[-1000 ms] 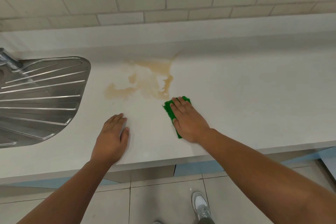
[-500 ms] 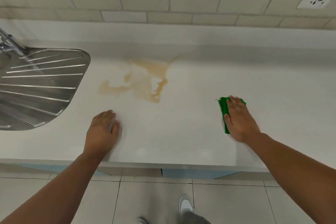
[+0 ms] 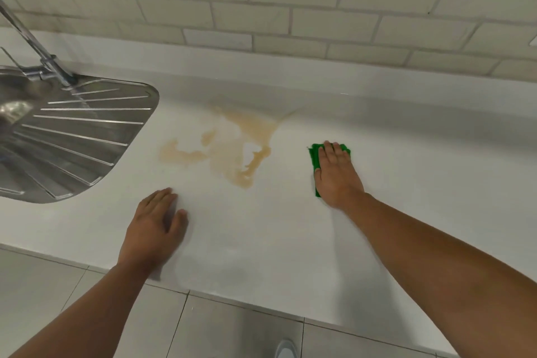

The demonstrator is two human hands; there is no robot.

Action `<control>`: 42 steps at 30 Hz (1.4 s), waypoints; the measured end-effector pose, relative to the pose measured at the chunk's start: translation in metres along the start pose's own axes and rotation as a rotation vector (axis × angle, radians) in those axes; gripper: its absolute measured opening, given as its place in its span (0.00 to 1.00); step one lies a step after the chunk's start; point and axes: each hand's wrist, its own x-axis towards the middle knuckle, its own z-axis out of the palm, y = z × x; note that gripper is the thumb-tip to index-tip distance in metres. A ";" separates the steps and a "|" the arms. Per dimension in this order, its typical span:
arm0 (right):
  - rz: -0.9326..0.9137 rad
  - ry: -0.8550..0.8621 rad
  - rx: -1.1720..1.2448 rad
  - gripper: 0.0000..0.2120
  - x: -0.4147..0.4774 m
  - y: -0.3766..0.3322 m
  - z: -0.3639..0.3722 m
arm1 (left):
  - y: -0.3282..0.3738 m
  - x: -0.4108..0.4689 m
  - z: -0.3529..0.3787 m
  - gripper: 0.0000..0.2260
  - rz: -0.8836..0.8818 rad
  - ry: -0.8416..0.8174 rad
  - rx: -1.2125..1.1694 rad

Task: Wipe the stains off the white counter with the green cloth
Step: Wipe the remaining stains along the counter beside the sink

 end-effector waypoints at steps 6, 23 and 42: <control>-0.231 -0.023 0.022 0.30 -0.030 -0.051 0.011 | 0.003 0.000 -0.001 0.26 0.012 0.031 0.013; -0.040 0.071 0.063 0.29 0.038 0.031 0.001 | 0.043 0.038 0.010 0.11 0.211 0.086 0.043; -0.057 0.083 0.101 0.35 0.113 0.006 -0.004 | 0.009 0.134 0.001 0.18 0.219 0.165 0.043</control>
